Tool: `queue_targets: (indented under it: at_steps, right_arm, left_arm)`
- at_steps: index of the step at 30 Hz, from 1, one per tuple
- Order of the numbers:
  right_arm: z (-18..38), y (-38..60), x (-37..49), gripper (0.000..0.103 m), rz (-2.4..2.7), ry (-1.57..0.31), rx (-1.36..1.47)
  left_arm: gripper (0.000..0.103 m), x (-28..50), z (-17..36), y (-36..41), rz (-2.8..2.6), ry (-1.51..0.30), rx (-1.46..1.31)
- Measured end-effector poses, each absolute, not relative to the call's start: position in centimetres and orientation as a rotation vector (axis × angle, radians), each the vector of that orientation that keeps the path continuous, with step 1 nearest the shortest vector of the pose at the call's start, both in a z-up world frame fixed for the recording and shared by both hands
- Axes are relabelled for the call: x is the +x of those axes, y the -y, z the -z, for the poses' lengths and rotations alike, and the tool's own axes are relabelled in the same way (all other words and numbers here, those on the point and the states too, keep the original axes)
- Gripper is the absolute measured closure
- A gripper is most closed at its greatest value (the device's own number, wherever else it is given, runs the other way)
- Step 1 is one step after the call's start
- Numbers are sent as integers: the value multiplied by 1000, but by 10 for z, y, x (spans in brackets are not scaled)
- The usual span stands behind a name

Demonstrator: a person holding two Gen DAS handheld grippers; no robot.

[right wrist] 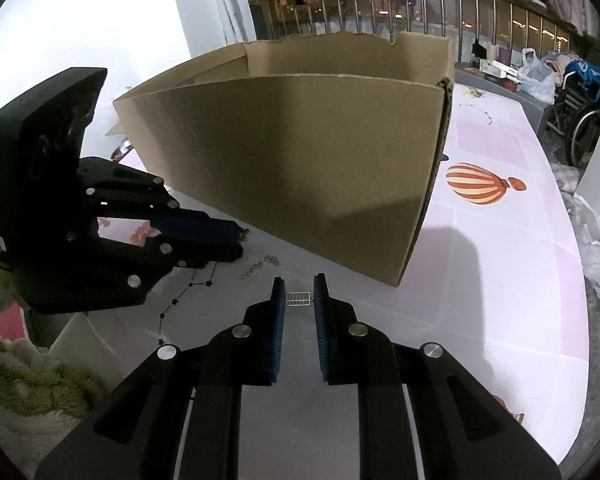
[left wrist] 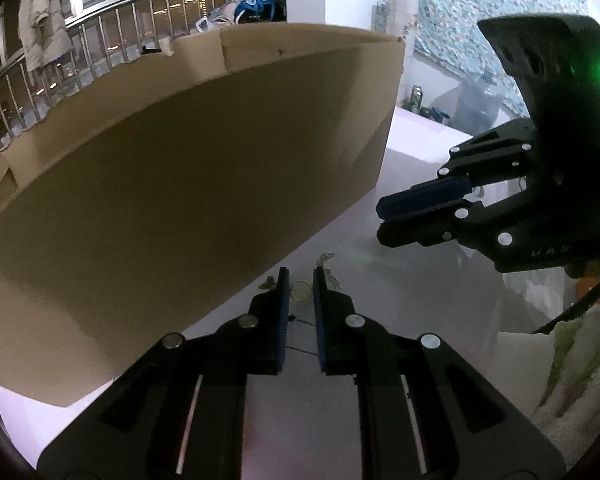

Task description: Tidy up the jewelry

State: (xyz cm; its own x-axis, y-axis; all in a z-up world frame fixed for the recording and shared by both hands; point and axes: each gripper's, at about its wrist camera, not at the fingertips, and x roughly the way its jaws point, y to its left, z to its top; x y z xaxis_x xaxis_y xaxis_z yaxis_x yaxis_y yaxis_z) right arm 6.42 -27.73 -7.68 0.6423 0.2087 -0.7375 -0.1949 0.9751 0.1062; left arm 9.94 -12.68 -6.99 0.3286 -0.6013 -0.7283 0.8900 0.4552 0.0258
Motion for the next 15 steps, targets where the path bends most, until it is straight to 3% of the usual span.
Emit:
queue_targets:
  at_steps: [15]
  right_arm:
    - [14, 268, 46, 88, -248, -693, -14]
  left_arm:
    - [92, 76, -5, 81, 955, -576, 343]
